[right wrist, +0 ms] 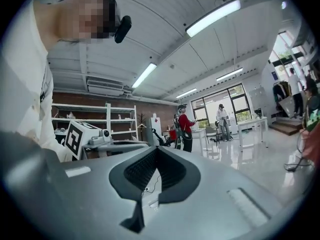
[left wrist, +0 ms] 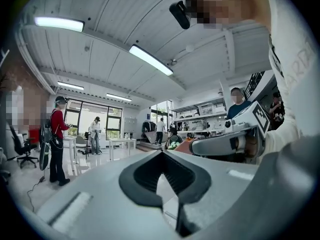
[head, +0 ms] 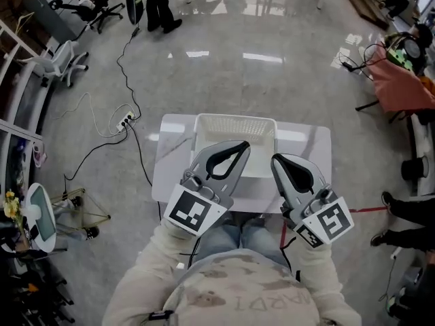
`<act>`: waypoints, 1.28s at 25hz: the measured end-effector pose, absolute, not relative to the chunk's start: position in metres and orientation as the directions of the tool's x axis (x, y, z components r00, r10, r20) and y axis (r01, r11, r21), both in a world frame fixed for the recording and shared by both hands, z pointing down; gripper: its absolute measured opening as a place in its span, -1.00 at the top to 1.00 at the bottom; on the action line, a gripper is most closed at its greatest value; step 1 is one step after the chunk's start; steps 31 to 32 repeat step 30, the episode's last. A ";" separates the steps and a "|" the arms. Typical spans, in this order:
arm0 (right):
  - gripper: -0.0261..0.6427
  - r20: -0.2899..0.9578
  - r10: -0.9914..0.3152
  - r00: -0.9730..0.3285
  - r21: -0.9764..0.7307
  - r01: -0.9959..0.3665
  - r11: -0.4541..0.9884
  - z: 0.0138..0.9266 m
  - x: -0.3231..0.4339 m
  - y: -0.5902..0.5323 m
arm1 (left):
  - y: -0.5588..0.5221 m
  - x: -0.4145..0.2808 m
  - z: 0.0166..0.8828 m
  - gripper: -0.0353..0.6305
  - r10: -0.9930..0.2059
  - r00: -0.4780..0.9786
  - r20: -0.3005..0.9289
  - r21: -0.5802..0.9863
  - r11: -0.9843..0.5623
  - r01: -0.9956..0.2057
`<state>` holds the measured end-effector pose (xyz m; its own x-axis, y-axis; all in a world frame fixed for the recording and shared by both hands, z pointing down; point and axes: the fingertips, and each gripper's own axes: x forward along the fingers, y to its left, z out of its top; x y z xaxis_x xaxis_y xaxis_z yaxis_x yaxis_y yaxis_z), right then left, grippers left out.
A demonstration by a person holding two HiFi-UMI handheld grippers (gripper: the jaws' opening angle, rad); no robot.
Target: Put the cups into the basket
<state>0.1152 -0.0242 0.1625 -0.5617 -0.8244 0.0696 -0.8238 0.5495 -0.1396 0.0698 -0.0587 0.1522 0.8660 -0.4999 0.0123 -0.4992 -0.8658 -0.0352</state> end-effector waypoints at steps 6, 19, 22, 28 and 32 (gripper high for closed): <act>0.84 0.000 -0.819 -0.574 -0.146 -0.810 0.568 0.140 0.116 -0.005 | -0.040 0.076 0.139 0.89 -0.517 0.856 0.003 0.005 -0.856 -0.517; 0.84 -0.005 -0.787 -0.617 -0.129 -0.780 0.613 0.132 0.097 0.008 | -0.024 0.060 0.122 0.89 -0.566 0.824 -0.012 0.006 -0.824 -0.566; 0.84 -0.003 -0.783 -0.622 -0.122 -0.777 0.617 0.132 0.091 0.012 | -0.018 0.056 0.123 0.89 -0.568 0.823 -0.008 -0.004 -0.823 -0.568; 0.84 -0.009 -0.775 -0.632 -0.116 -0.769 0.628 0.127 0.082 0.014 | -0.013 0.050 0.121 0.89 -0.573 0.820 -0.007 -0.012 -0.820 -0.573; 0.84 -0.013 -0.774 -0.633 -0.117 -0.768 0.630 0.124 0.081 0.015 | -0.012 0.049 0.118 0.89 -0.573 0.820 -0.009 -0.014 -0.819 -0.573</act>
